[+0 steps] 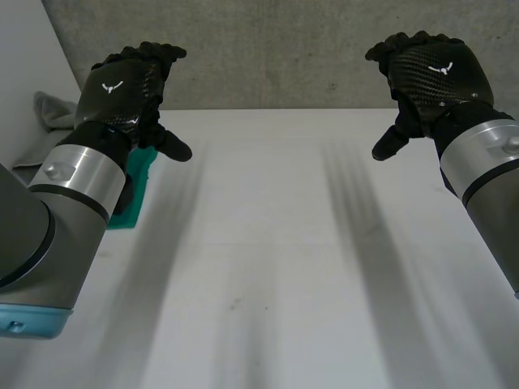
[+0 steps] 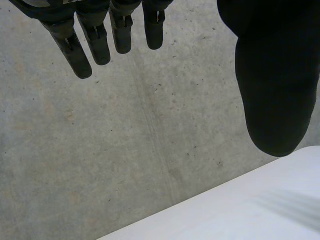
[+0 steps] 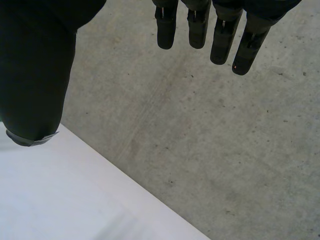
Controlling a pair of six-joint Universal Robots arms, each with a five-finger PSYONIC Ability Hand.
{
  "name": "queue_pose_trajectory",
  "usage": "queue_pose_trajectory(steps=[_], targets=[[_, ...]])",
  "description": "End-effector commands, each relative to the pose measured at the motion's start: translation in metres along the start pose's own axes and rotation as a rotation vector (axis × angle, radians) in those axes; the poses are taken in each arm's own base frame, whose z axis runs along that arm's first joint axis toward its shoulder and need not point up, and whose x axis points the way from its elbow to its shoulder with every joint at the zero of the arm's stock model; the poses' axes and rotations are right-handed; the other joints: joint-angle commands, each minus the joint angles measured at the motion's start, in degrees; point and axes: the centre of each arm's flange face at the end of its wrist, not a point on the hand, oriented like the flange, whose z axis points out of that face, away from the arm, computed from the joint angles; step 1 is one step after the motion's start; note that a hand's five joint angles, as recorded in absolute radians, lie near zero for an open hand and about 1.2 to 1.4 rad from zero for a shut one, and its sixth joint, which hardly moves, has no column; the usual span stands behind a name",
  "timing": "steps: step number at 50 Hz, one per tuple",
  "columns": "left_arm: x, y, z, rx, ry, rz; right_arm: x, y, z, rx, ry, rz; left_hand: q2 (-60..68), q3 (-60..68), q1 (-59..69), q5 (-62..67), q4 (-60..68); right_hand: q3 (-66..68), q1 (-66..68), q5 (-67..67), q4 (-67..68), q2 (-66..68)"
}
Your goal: Fold the laundry.
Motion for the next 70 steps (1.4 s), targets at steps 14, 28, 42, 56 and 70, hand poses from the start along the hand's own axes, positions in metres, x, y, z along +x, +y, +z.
queue_pose_trajectory(steps=[14,28,42,56,70], targets=[[-0.070,0.072,0.090,-0.060,-0.062,0.271,-0.005,0.009,0.002,-0.024,-0.022,-0.002,-0.4,-0.5,-0.3,-1.2,-0.2,-2.2,-1.3,-3.8,-3.3,-2.5],[-0.194,0.189,0.166,-0.187,-0.204,0.646,-0.007,0.011,0.002,-0.031,-0.029,-0.035,5.4,5.2,5.4,4.5,5.5,-2.2,-1.3,-3.8,-3.3,-2.5],[-0.219,0.210,0.182,-0.155,-0.245,0.672,-0.008,0.016,0.005,-0.043,-0.033,-0.046,68.2,68.1,68.3,67.4,68.4,-2.2,-1.3,-3.8,-3.3,-2.5],[-0.039,0.035,0.122,0.215,-0.104,0.414,-0.003,0.011,0.007,-0.029,-0.015,-0.062,68.2,68.1,68.3,67.4,68.4,-2.2,-1.3,-3.8,-3.3,-2.5],[0.137,0.077,-0.029,-0.064,0.556,0.049,0.020,0.007,0.014,-0.017,0.056,-0.068,2.6,2.5,2.7,1.8,2.8,-2.2,-1.3,-3.8,-3.3,-2.5]])
